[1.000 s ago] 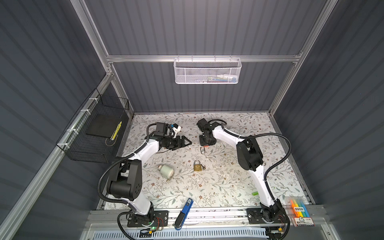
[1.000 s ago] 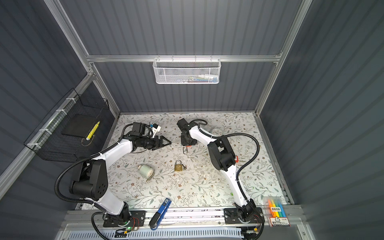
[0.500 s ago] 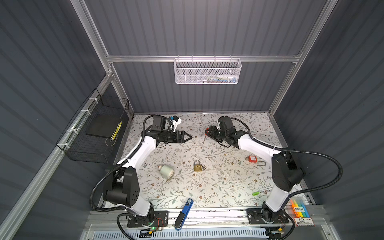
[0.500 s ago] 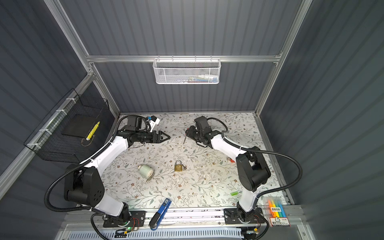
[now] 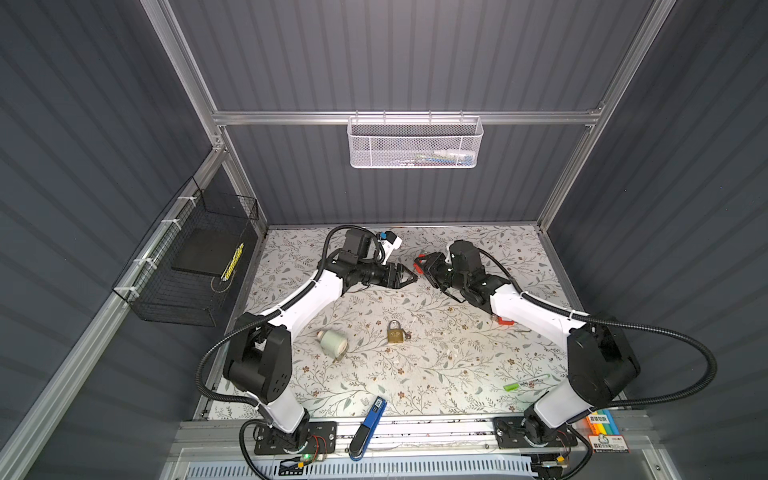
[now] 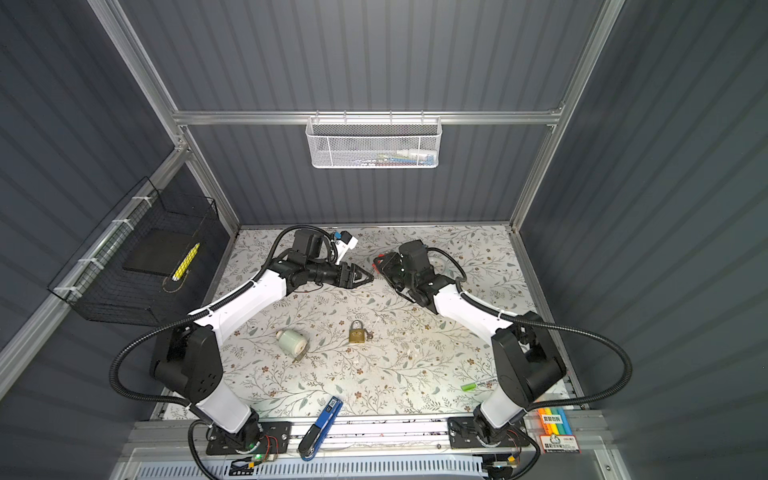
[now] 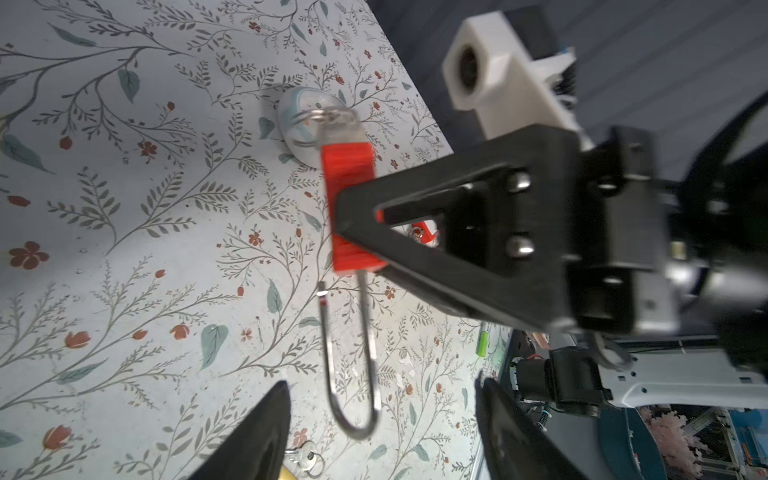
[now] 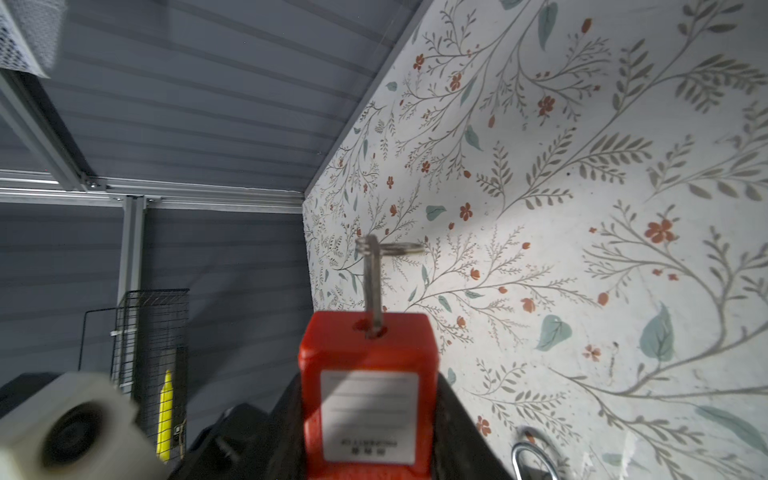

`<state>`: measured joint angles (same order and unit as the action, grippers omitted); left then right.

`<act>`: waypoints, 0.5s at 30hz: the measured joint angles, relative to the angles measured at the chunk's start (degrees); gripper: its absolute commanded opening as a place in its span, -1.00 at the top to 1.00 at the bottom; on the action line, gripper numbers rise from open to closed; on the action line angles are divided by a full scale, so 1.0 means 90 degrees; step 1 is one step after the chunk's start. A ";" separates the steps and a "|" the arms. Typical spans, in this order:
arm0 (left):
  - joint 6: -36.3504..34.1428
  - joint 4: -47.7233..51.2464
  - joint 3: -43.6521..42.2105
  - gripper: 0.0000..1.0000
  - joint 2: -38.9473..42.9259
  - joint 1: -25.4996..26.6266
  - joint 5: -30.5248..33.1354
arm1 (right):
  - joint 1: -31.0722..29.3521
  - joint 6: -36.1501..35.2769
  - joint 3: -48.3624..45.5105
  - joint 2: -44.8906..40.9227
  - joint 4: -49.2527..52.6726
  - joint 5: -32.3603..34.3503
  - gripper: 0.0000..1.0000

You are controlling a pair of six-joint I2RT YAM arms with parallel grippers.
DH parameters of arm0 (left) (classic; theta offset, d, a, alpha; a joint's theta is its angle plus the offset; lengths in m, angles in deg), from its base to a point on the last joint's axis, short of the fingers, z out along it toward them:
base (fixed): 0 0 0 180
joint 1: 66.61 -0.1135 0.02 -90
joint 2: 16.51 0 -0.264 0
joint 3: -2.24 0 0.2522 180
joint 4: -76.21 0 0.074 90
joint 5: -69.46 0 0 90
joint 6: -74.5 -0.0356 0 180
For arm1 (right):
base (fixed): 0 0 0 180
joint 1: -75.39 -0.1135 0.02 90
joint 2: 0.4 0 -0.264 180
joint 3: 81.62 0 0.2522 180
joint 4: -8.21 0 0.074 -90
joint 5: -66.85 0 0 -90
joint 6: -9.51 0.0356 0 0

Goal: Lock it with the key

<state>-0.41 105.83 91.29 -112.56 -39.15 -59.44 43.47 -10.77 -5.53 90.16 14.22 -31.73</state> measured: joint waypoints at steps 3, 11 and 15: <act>0.0073 -0.0012 0.0085 -0.20 -0.0151 0.0029 0.0061 | 0.0000 0.0049 0.0000 -0.0155 0.0000 -0.0005 0.25; 0.0321 -0.0330 0.0114 0.49 -0.0223 0.0206 0.0012 | -0.0012 0.0041 -0.0066 -0.0257 0.0063 0.0024 0.21; 0.0396 -0.0464 0.0114 0.91 -0.0223 0.0255 -0.0044 | -0.0017 0.0010 -0.0083 -0.0270 0.0109 0.0080 0.20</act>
<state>3.15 101.65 92.32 -114.57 -36.86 -59.83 43.32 -10.69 -6.27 87.73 15.20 -31.01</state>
